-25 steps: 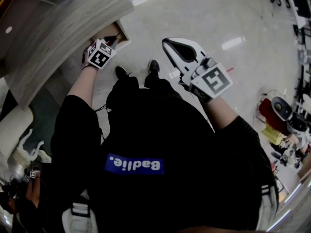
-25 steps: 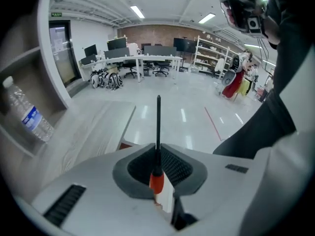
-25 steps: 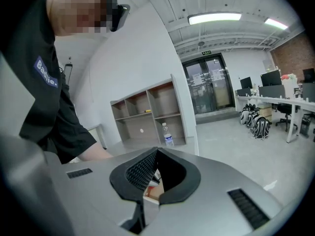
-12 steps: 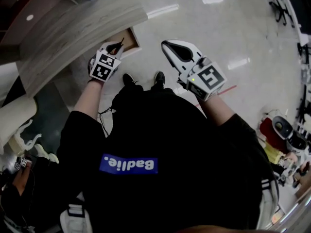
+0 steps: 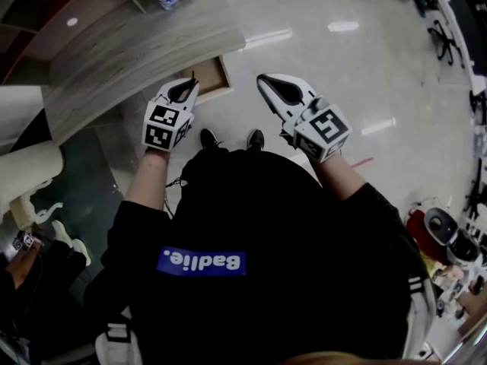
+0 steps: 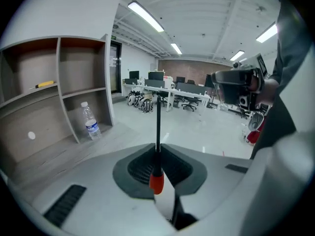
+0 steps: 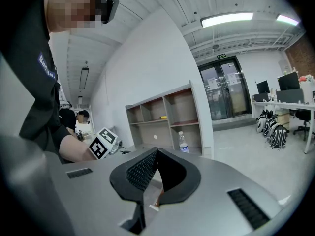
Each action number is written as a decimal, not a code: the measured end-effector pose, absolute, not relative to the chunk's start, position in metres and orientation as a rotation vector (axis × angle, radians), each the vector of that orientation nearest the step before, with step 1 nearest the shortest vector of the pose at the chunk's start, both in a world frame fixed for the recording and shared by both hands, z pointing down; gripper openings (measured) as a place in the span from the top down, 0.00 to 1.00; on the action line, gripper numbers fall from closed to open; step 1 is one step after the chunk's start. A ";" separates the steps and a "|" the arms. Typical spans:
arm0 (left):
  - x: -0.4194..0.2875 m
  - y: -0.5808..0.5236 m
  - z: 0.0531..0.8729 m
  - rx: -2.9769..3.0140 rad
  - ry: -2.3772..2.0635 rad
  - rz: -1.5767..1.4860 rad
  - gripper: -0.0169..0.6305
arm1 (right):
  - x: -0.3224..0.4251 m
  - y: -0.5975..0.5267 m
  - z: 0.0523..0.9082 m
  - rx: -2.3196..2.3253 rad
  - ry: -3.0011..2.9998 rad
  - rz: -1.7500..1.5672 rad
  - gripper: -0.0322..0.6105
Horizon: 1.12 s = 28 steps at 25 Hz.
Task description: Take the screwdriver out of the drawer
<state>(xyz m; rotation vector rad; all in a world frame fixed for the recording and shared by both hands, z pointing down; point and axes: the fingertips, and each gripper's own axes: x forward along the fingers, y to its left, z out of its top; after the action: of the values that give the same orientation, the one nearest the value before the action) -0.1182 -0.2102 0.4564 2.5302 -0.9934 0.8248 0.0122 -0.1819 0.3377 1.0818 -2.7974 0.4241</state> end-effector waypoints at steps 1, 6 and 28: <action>-0.120 -0.207 0.451 2.519 -1.009 0.801 0.93 | 0.012 -0.181 0.337 1.078 -2.799 0.424 0.91; -0.120 -0.195 0.420 2.517 -1.063 0.697 0.93 | 0.010 -0.180 0.337 1.060 -2.810 0.418 0.91; -0.091 -0.150 0.342 2.646 -1.091 0.543 0.93 | -0.008 -0.175 0.328 0.915 -2.847 0.401 0.91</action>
<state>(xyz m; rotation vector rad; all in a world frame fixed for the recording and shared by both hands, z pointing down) -0.0914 -0.1497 0.3420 2.6457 -1.0911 0.5428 -0.0080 -0.1745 0.3285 0.9151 -2.8475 0.4012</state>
